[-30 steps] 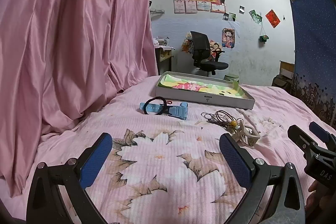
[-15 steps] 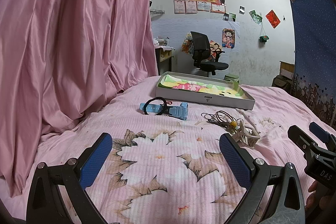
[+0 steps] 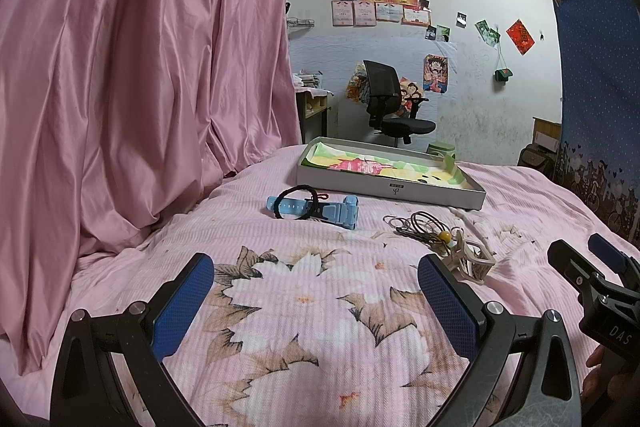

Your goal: Organize jewelry

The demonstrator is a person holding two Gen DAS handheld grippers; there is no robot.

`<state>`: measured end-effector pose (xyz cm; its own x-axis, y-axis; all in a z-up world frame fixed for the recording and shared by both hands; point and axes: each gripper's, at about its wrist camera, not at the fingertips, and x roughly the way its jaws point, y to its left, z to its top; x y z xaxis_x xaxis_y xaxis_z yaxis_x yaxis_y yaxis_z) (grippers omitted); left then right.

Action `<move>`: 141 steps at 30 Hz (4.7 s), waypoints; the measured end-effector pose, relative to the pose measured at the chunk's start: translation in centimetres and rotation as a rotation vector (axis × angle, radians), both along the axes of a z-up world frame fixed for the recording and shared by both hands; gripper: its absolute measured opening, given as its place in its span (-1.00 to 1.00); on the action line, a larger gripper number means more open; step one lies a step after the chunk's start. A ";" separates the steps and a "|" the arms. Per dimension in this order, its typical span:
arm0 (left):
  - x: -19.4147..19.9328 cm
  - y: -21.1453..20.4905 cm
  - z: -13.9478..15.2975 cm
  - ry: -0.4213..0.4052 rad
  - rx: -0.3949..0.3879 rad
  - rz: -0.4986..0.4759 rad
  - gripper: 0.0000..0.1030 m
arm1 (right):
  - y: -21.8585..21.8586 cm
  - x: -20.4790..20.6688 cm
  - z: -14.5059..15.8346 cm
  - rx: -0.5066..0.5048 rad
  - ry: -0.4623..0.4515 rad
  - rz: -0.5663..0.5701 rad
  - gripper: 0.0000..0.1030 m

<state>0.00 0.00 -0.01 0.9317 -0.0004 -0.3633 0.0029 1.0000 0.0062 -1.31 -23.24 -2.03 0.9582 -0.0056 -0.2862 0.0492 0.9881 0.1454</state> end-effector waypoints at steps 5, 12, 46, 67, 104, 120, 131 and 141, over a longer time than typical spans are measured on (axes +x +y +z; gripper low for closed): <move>0.0 0.0 0.0 -0.001 -0.001 0.000 0.99 | 0.0 0.0 0.0 0.000 -0.001 0.000 0.98; 0.0 0.0 0.0 -0.001 -0.001 0.000 0.99 | 0.0 0.0 0.0 0.001 -0.001 0.000 0.98; 0.0 0.0 0.0 -0.001 -0.001 0.000 0.99 | 0.0 0.0 0.0 0.003 -0.001 0.000 0.98; 1.5 1.7 1.3 0.056 -0.072 0.013 0.99 | -1.2 2.2 -0.1 0.060 0.106 0.056 0.98; 19.3 4.4 -2.7 0.405 -0.102 -0.100 0.95 | 1.8 13.2 -4.1 0.114 0.443 0.168 0.21; 20.5 5.4 -3.2 0.387 -0.270 -0.187 0.33 | 4.1 16.3 -4.0 0.082 0.421 0.285 -0.09; 20.7 5.2 -3.8 0.425 -0.279 -0.190 -0.41 | 3.8 15.5 -4.0 0.103 0.399 0.310 -0.09; 20.8 4.8 -4.3 0.452 -0.274 -0.206 -0.80 | 3.2 14.3 -4.0 0.114 0.387 0.300 -0.09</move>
